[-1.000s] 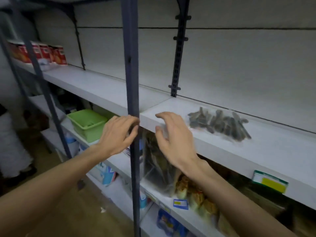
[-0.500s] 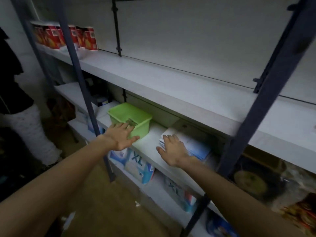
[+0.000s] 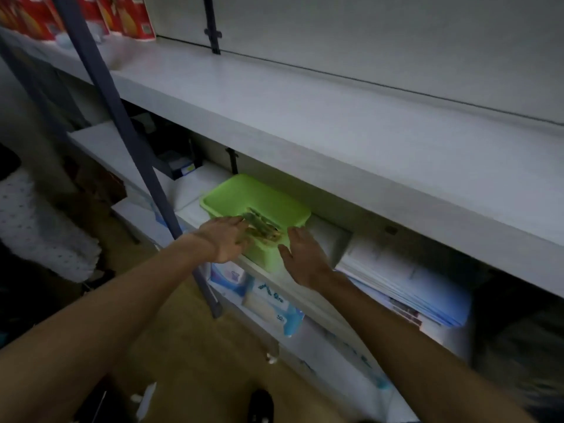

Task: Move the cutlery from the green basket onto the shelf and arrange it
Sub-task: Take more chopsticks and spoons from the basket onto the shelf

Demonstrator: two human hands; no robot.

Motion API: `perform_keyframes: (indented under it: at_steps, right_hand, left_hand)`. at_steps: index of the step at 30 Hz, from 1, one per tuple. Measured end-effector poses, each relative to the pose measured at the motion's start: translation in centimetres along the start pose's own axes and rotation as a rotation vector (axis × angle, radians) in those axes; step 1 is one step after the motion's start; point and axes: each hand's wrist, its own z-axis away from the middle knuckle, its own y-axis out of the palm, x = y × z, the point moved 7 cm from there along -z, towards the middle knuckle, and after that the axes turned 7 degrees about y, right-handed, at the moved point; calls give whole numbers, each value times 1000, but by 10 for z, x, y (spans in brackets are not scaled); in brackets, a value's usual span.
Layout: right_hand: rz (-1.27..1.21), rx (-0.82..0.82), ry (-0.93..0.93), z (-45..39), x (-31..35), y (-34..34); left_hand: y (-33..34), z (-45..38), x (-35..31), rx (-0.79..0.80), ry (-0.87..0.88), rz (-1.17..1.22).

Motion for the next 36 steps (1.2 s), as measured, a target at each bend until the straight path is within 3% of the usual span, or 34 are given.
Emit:
perform_keyframes:
  at_steps: [4,8,11,16,24,31,36]
  right_hand:
    - [3,75,50,-63,7,14]
    - [190,232,100,-103,13,40]
    - [253,354,235,-121,17,58]
    - [248,419,464,-146,10,87]
    - [160,385,706,-145,4,111]
    - [91,288,764,-144,6,102]
    - [124,310,768,-146,3,104]
  left_hand:
    - [-5,-54,43,63,76,35]
    - [-1,-97,81,136,108,59]
    - [9,-128,104,162,142,40]
    - [25,-175,113,185,312,44]
    - [34,-209,109,181,669,-145]
    - [56,-229,110,146,680,-203]
    - [55,-234,109,80,648,-260]
